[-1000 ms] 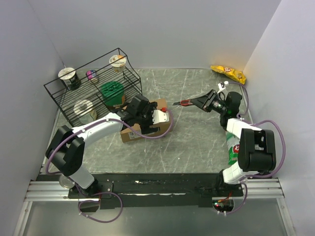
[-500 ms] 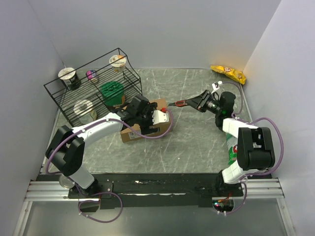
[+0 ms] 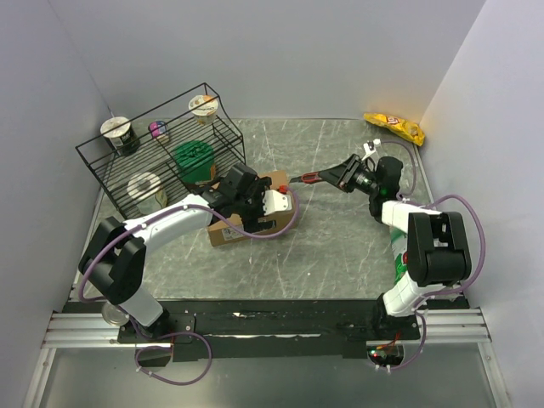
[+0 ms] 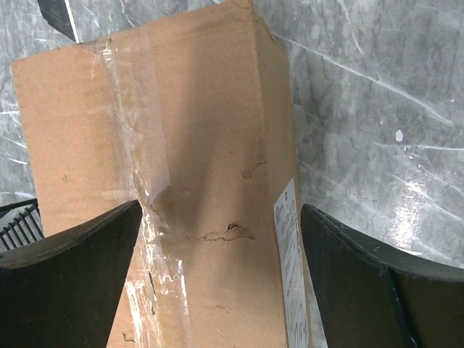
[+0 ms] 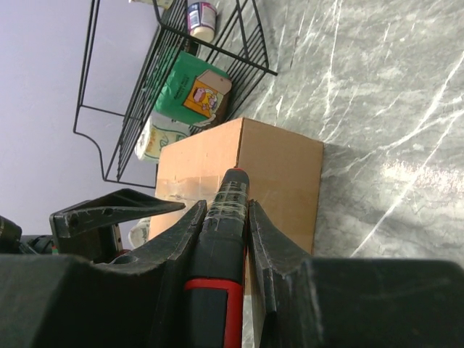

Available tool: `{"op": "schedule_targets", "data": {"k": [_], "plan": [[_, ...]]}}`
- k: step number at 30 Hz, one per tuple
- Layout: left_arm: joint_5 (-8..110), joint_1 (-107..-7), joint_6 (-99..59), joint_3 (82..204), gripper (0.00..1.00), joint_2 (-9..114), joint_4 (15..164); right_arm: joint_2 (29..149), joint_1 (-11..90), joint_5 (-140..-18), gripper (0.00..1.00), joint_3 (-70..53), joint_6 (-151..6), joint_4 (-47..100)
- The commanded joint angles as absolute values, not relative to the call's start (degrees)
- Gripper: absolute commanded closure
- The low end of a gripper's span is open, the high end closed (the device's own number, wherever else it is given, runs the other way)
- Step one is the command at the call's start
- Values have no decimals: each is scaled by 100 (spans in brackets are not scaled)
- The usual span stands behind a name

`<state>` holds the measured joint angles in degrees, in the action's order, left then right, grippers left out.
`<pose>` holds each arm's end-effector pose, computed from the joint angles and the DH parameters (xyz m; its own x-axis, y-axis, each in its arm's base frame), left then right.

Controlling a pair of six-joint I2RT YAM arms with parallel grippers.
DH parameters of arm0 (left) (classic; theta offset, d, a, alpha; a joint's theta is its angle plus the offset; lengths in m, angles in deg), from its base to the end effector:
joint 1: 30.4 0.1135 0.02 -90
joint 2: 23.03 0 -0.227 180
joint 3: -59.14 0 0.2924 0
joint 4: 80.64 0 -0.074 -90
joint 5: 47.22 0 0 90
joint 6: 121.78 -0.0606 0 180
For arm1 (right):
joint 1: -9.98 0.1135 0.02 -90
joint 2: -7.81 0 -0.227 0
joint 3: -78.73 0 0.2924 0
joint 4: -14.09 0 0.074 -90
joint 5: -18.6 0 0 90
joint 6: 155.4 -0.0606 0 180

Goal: Unpack the express box
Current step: Cut the express box at the center of the board.

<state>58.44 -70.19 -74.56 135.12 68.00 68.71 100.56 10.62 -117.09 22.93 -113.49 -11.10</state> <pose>0.2960 -0.2678 0.1698 0.1133 0.7567 -0.6438 0.9321 0.1434 0.3326 0.3779 0.0476 0.1408 -0.6633 0.5125 -0.5454 -0.3215 0.4630 0.8260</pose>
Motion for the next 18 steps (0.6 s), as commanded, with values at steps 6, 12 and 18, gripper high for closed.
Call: {"op": "schedule_targets", "data": {"k": [6, 12, 18], "plan": [[5974, -7013, -7388, 13725, 3, 6856, 6880, 10142, 1200, -11763, 100, 1891, -11154, -1354], [5860, -7013, -7177, 13822, 2, 6978, 6941, 10010, 1217, -11860, 100, 1873, -11005, -984], [5816, -7013, -6861, 13918, 1, 7128, 6941, 9773, 1226, -11886, 100, 1960, -10864, -439]]}}
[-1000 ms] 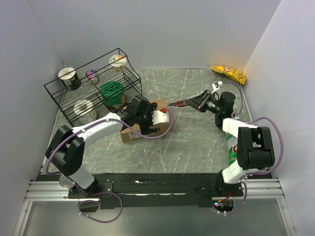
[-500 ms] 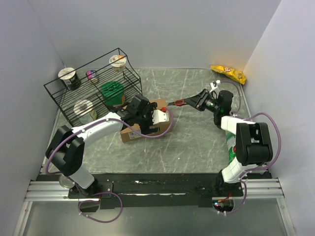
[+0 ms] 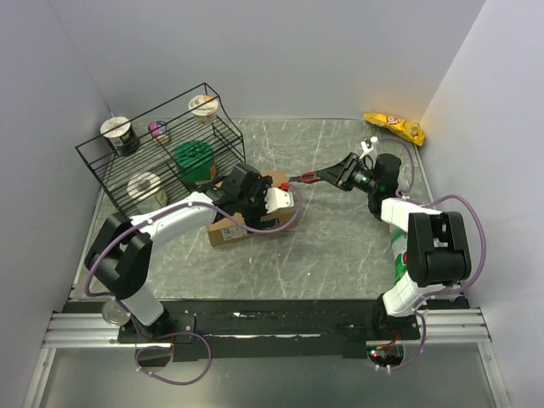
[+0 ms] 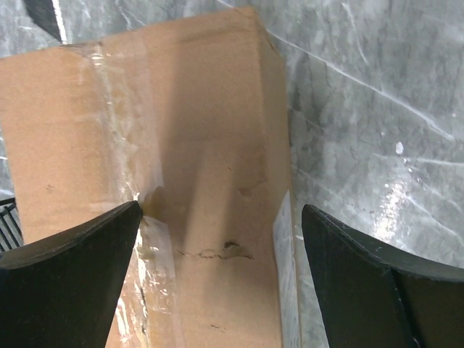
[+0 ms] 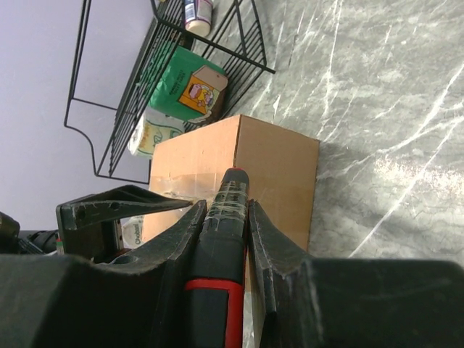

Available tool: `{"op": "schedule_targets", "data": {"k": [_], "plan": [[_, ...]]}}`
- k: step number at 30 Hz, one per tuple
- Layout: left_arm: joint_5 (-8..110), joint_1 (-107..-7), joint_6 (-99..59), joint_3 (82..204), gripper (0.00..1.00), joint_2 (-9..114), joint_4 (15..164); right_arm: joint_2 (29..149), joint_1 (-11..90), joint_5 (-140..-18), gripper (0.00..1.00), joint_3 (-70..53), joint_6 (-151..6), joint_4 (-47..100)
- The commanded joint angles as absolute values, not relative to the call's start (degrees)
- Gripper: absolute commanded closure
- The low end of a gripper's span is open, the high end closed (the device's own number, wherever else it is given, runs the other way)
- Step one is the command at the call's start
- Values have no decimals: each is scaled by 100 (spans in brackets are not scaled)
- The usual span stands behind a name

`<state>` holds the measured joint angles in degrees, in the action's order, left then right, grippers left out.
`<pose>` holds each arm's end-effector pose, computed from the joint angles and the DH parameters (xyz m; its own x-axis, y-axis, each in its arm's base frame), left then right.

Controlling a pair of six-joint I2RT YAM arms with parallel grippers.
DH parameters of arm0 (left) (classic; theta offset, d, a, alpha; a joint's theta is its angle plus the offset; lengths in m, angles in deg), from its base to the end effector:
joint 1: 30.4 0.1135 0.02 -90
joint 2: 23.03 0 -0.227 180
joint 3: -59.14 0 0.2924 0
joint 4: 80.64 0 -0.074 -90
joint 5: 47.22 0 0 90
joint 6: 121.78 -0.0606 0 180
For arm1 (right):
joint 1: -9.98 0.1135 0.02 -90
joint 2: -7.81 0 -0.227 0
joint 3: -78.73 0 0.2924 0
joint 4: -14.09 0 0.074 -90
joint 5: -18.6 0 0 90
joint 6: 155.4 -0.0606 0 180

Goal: Unpack the express box
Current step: Cut the express box at the center of the board.

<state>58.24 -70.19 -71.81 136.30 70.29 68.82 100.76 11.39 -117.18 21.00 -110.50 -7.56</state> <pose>0.3007 -0.2715 0.1624 0.0589 0.7577 -0.6499 0.9395 0.1779 0.2926 0.3824 0.0529 0.1443 -0.6710 0.4776 -0.5671 -0.3376 0.4841 0.8073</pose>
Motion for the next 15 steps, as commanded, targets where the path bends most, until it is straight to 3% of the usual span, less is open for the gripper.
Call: {"op": "schedule_targets", "data": {"k": [1, 15], "plan": [[5816, -7013, -6800, 13954, 3, 7180, 6915, 9764, 1226, -11878, 100, 1987, -10873, -413], [5649, -7013, -6430, 14218, 7, 7435, 6862, 9342, 1217, -11895, 100, 2286, -10978, -149]]}}
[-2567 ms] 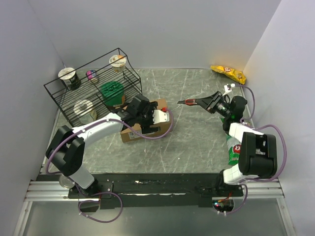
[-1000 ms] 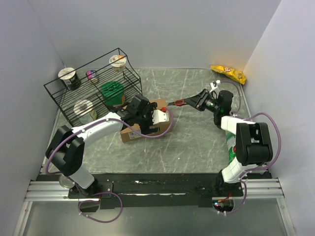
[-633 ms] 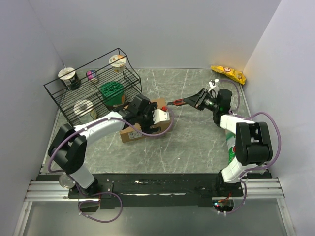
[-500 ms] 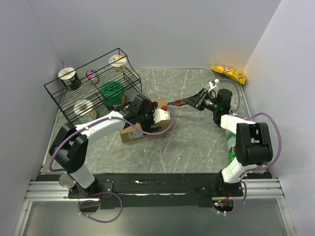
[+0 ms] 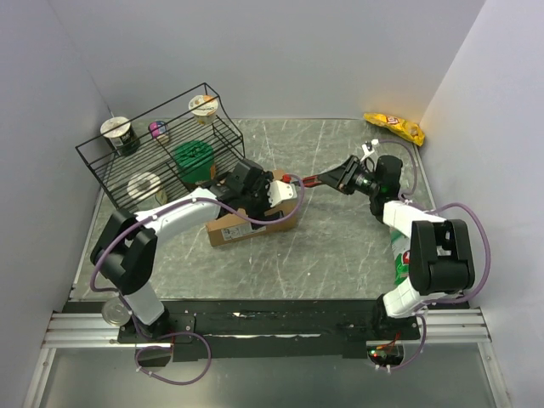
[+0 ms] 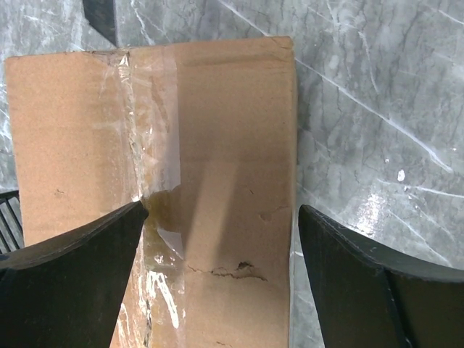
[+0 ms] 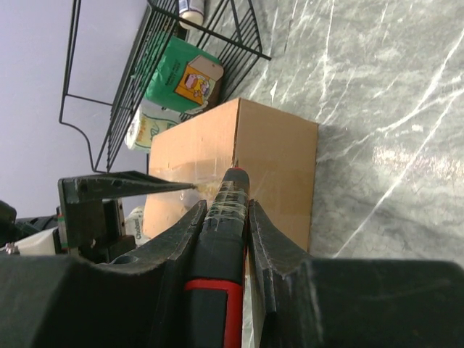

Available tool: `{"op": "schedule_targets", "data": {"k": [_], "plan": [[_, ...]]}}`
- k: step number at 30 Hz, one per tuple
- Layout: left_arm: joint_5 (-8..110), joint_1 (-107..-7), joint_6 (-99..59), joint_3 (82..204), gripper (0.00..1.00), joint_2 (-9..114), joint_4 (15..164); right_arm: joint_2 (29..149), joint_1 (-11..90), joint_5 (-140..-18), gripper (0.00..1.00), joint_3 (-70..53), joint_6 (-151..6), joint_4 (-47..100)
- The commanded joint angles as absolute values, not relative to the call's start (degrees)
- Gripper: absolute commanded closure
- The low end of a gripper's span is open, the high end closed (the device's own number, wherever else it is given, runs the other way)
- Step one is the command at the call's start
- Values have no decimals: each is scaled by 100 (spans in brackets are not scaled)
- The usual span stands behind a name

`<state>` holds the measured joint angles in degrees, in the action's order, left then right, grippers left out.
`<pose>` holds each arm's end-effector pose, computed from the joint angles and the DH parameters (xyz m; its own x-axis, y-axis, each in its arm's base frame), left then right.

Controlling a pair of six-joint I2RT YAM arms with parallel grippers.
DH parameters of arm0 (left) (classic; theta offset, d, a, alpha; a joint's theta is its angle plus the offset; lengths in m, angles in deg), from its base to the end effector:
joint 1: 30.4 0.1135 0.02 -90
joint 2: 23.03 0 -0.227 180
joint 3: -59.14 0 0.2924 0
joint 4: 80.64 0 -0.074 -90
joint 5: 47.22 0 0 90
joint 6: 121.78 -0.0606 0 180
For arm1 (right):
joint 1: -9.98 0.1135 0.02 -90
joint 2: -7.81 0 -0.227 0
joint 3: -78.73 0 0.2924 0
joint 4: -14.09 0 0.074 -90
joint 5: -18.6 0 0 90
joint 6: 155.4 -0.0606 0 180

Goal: Unpack the express box
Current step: Cut the express box at the center of the board.

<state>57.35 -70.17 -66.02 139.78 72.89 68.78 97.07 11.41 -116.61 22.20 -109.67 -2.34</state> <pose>0.3114 -0.2790 0.1670 -0.0319 0.7350 -0.6773 0.9335 0.2640 0.2426 0.3739 0.0524 0.1496 -0.6885 0.4747 -0.5482 -0.3043 0.4970 0.8126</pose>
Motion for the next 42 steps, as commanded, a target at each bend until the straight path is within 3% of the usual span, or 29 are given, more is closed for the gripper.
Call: {"op": "schedule_targets", "data": {"k": [1, 19, 28, 42], "plan": [[5640, -7013, -6439, 14252, 7, 7444, 6854, 9316, 1217, -11895, 100, 2294, -10987, -131], [5754, -7013, -6377, 14235, 10, 7471, 6818, 8490, 1103, -11975, 100, 2181, -10117, 1811], [5904, -7022, -6430, 14209, 10, 7444, 6766, 8936, 1024, -11693, 100, 1786, -10398, 784], [5948, -7030, -6439, 14191, 11, 7427, 6730, 9737, 1173, -11341, 100, 1029, -10345, 634]]}}
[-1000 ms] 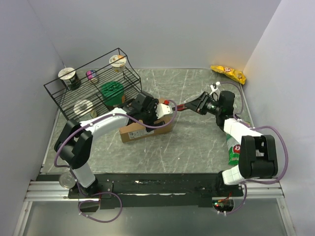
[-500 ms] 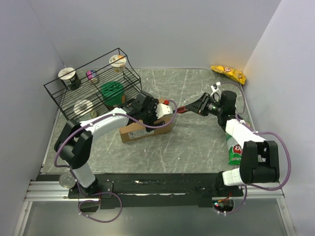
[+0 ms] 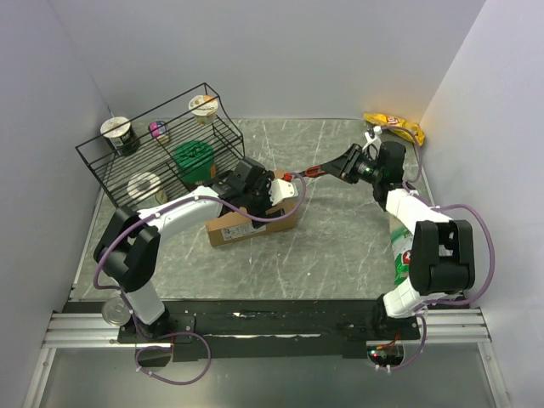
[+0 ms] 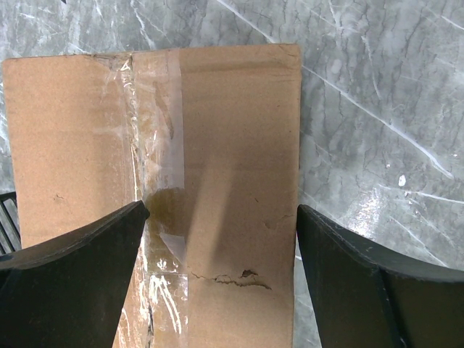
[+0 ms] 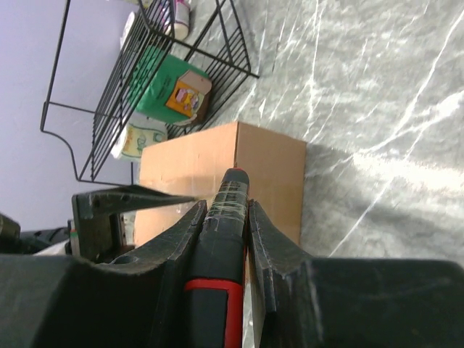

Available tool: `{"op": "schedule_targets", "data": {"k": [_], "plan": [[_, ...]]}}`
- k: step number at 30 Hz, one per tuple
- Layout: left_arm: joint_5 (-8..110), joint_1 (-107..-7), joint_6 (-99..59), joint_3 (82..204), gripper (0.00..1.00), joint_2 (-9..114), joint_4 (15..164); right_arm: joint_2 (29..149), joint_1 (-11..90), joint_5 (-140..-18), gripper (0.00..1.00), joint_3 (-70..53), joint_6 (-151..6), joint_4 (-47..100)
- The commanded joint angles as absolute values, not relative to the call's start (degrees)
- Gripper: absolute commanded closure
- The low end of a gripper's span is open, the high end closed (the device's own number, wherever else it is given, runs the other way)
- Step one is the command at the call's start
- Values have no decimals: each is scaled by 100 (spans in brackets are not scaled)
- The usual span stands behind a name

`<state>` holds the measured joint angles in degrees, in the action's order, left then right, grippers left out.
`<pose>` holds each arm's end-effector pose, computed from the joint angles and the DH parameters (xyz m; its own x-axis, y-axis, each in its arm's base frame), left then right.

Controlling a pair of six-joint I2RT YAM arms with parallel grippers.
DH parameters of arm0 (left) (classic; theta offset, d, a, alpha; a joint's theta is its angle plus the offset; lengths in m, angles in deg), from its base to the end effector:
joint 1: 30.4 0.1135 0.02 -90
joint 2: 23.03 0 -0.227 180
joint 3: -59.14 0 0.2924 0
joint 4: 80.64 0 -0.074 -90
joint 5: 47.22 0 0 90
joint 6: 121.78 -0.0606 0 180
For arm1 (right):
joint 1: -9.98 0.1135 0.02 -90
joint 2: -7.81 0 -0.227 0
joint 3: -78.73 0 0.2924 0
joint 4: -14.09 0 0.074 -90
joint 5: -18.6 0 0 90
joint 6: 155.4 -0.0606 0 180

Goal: Unpack the express box
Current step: Cut the express box at the center of the board.

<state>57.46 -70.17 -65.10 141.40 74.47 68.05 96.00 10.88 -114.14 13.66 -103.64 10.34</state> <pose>0.3153 -0.2824 0.1654 -0.0528 0.7353 -0.6757 0.9356 0.2730 0.2240 0.3929 0.0473 0.1863 -0.6639 0.4442 -0.6016 -0.3066 0.5721 0.7607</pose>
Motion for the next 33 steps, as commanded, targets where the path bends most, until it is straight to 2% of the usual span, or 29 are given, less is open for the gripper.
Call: {"op": "schedule_targets", "data": {"k": [1, 21, 33], "plan": [[5957, -7030, -6439, 14183, 11, 7427, 6722, 9764, 1199, -11341, 100, 985, -10346, 633], [5948, -7030, -6386, 14226, 11, 7515, 6748, 9975, 1499, -11472, 100, 914, -10056, 932], [5790, -7030, -6263, 14288, 12, 7620, 6888, 9404, 1507, -11605, 100, 1406, -9888, 1459]]}}
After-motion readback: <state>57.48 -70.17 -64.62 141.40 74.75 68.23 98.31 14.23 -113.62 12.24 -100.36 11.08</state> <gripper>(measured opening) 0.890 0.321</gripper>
